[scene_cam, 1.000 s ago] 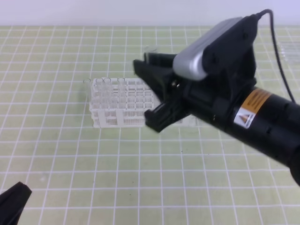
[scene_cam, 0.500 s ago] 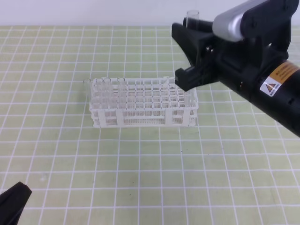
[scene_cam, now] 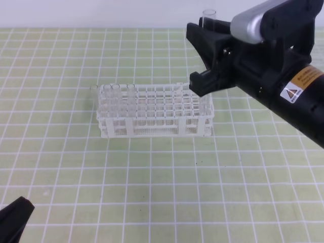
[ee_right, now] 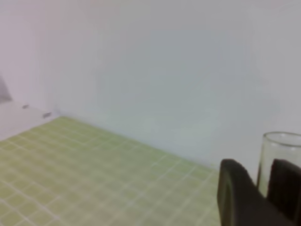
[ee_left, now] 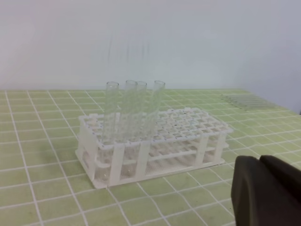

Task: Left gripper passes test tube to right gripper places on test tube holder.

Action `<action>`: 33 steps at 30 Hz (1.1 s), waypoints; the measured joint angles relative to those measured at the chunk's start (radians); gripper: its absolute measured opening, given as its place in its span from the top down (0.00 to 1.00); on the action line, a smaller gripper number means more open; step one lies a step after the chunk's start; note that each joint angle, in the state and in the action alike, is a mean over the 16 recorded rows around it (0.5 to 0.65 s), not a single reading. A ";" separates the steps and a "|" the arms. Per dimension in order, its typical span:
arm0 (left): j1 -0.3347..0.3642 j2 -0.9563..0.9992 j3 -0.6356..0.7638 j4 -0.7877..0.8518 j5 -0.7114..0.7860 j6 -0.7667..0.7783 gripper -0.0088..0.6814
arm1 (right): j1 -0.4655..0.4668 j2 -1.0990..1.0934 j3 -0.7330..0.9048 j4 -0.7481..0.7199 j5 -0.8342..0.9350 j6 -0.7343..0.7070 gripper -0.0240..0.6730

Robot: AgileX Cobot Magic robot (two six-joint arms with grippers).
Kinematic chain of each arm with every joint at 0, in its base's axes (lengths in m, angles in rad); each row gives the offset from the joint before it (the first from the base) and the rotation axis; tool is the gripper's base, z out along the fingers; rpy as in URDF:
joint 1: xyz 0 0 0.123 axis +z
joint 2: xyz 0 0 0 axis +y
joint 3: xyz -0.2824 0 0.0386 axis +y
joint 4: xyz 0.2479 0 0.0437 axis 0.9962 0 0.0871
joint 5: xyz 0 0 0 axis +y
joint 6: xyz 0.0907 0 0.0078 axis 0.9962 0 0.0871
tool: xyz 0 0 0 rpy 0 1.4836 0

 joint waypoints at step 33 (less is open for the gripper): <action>0.000 0.001 0.001 0.002 0.001 0.000 0.99 | -0.014 0.611 -0.333 -0.074 -0.308 0.093 0.95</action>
